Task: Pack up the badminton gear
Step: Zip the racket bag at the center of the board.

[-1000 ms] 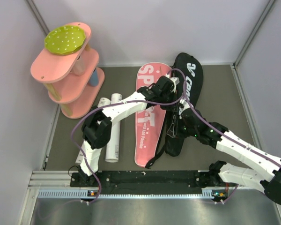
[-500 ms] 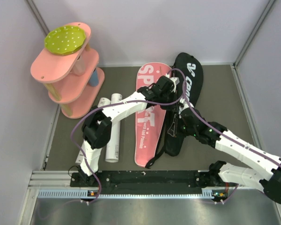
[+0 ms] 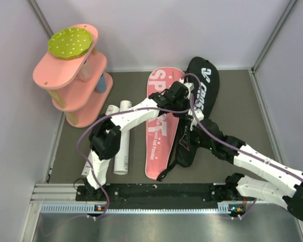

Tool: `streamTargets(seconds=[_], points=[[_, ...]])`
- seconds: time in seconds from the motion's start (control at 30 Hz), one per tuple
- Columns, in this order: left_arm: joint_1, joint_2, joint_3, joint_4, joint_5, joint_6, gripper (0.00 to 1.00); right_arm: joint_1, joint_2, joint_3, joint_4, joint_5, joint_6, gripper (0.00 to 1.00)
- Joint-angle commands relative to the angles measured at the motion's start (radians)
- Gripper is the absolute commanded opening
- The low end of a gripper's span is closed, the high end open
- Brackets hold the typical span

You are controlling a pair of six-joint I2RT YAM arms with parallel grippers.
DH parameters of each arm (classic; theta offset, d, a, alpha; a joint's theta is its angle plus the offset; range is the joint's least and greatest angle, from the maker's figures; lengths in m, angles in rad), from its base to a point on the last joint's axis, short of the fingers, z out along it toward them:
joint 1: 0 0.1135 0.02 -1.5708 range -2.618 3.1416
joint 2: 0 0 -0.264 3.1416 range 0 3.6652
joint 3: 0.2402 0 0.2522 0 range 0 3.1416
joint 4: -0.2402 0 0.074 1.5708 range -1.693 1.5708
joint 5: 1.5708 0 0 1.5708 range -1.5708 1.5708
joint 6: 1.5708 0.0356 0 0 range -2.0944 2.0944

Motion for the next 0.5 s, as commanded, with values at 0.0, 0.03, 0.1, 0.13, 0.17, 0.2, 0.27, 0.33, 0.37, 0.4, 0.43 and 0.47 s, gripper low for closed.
streamTargets(seconds=[0.0,0.03,0.1,0.13,0.17,0.2,0.27,0.33,0.37,0.4,0.43,0.47], points=[[-0.013,0.021,0.083,0.055,0.019,0.072,0.00,0.070,-0.074,-0.040,0.168,-0.111,-0.234,0.00],[-0.013,0.025,0.099,0.050,0.023,0.085,0.00,0.103,-0.074,-0.043,0.174,-0.111,-0.246,0.00],[-0.011,0.039,0.116,0.042,0.030,0.114,0.00,0.127,-0.064,-0.042,0.170,-0.125,-0.263,0.00],[-0.010,0.045,0.129,0.032,0.033,0.123,0.00,0.140,-0.063,-0.042,0.170,-0.131,-0.263,0.00],[-0.008,0.048,0.137,0.027,0.033,0.137,0.00,0.178,-0.060,-0.046,0.174,-0.133,-0.266,0.00],[-0.010,0.058,0.143,0.021,0.033,0.143,0.00,0.199,-0.057,-0.046,0.174,-0.128,-0.266,0.00],[-0.007,0.064,0.156,0.012,0.033,0.160,0.00,0.263,-0.048,-0.036,0.165,-0.121,-0.268,0.00],[0.001,0.068,0.171,0.007,0.036,0.166,0.00,0.311,-0.029,-0.031,0.164,-0.111,-0.264,0.00],[0.003,0.076,0.179,0.001,0.042,0.172,0.00,0.356,-0.020,-0.025,0.159,-0.101,-0.261,0.00],[0.004,0.079,0.195,-0.004,0.043,0.175,0.00,0.380,-0.008,-0.022,0.153,-0.088,-0.258,0.00],[0.007,0.082,0.208,-0.013,0.045,0.187,0.00,0.401,0.014,-0.028,0.148,-0.084,-0.252,0.00],[0.007,0.090,0.218,-0.030,0.045,0.192,0.00,0.436,0.023,-0.037,0.151,-0.067,-0.235,0.00]])
